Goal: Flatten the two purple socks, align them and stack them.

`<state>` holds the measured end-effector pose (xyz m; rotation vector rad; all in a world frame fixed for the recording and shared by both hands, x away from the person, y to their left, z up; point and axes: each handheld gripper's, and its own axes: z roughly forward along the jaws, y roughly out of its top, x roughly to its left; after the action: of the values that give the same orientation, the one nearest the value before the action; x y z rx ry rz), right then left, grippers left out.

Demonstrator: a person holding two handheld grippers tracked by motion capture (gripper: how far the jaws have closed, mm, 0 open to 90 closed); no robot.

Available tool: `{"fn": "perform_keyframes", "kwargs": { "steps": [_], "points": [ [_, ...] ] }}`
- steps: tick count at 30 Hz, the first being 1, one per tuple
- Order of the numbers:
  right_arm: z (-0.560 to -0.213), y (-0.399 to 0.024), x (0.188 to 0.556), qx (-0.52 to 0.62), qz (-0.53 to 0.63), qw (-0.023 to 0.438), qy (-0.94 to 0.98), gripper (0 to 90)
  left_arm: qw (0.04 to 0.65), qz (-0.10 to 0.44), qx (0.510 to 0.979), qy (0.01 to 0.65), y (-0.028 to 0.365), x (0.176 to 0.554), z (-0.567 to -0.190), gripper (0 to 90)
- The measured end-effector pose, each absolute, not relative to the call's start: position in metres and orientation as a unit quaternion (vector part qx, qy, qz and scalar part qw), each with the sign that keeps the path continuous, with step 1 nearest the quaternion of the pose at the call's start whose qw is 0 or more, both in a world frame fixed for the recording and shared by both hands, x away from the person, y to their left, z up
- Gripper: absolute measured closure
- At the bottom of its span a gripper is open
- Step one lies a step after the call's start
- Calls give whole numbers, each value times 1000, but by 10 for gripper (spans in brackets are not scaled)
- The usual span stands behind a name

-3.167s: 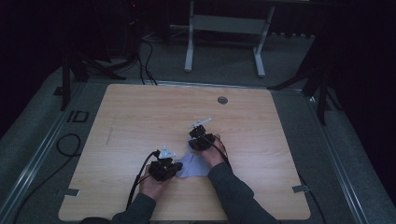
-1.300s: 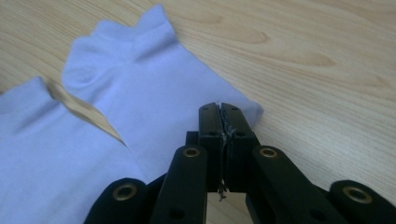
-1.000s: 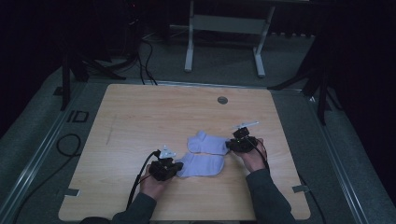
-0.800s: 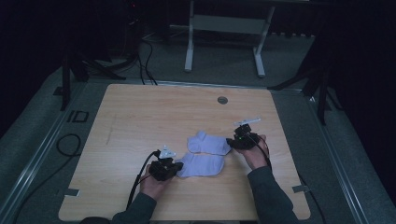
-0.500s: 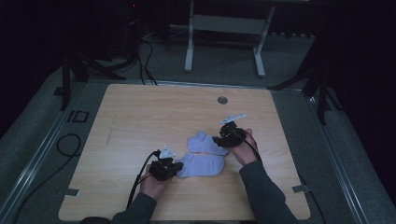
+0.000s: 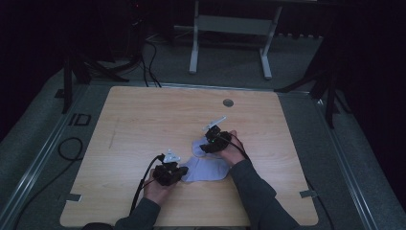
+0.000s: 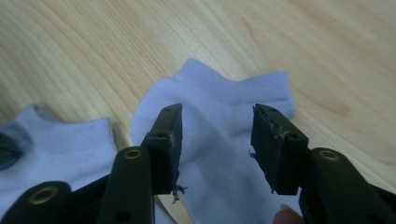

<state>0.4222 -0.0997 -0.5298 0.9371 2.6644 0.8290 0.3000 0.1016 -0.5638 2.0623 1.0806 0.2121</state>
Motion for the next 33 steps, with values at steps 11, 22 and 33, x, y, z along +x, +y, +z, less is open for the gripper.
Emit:
{"fn": "perform_keyframes", "kwargs": {
  "steps": [11,22,33],
  "points": [
    [-541,-94,429,334,259,99,901,584,390,85,813,425,101,300,-564,872],
    [-540,-97,433,346,268,90,895,848,391,84,813,424,101,300,-564,872],
    [-481,-134,413,337,395,101,849,849,390,85,813,424,101,300,-564,870]
  ]
}}
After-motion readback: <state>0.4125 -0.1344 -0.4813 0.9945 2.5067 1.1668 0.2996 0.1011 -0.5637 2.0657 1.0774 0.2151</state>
